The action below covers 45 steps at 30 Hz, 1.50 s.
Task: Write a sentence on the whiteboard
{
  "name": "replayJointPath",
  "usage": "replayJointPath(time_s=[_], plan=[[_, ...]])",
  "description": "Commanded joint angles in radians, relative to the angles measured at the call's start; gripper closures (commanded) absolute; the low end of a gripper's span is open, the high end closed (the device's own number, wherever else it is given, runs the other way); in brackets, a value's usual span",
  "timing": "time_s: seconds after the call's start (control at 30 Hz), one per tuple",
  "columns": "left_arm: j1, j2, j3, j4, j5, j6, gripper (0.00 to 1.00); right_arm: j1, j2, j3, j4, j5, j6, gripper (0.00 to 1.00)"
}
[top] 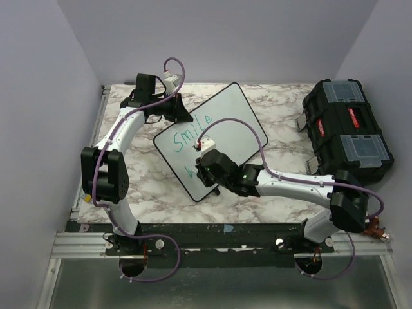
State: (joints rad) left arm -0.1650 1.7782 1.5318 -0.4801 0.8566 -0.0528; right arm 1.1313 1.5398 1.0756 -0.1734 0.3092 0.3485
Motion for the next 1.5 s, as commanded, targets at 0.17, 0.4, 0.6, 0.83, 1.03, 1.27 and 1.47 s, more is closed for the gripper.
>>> replayJointPath(time_s=[0.17, 0.4, 0.6, 0.83, 1.03, 1.27, 1.47], plan=[[-0.013, 0.011, 0.008, -0.006, -0.045, 0.108, 1.00, 0.000, 0.004, -0.013, -0.041, 0.072, 0.018, 0.99], [-0.013, 0.009, 0.007, -0.006, -0.044, 0.110, 1.00, 0.000, 0.002, 0.013, -0.063, 0.119, 0.016, 0.99], [-0.013, 0.008, 0.007, -0.006, -0.044, 0.110, 1.00, -0.001, 0.008, 0.037, -0.064, 0.126, 0.011, 0.99], [-0.013, 0.008, 0.007, -0.006, -0.044, 0.110, 1.00, 0.001, 0.022, 0.074, -0.064, 0.115, 0.000, 0.99], [-0.013, 0.007, 0.005, -0.005, -0.042, 0.113, 1.00, 0.001, 0.039, 0.090, -0.061, 0.086, -0.005, 0.99], [-0.013, 0.006, 0.006, -0.006, -0.042, 0.113, 1.00, 0.000, 0.049, 0.079, -0.051, 0.026, -0.003, 0.99], [-0.013, 0.005, 0.006, -0.005, -0.042, 0.114, 1.00, 0.000, 0.039, 0.057, -0.043, -0.022, -0.003, 0.99]])
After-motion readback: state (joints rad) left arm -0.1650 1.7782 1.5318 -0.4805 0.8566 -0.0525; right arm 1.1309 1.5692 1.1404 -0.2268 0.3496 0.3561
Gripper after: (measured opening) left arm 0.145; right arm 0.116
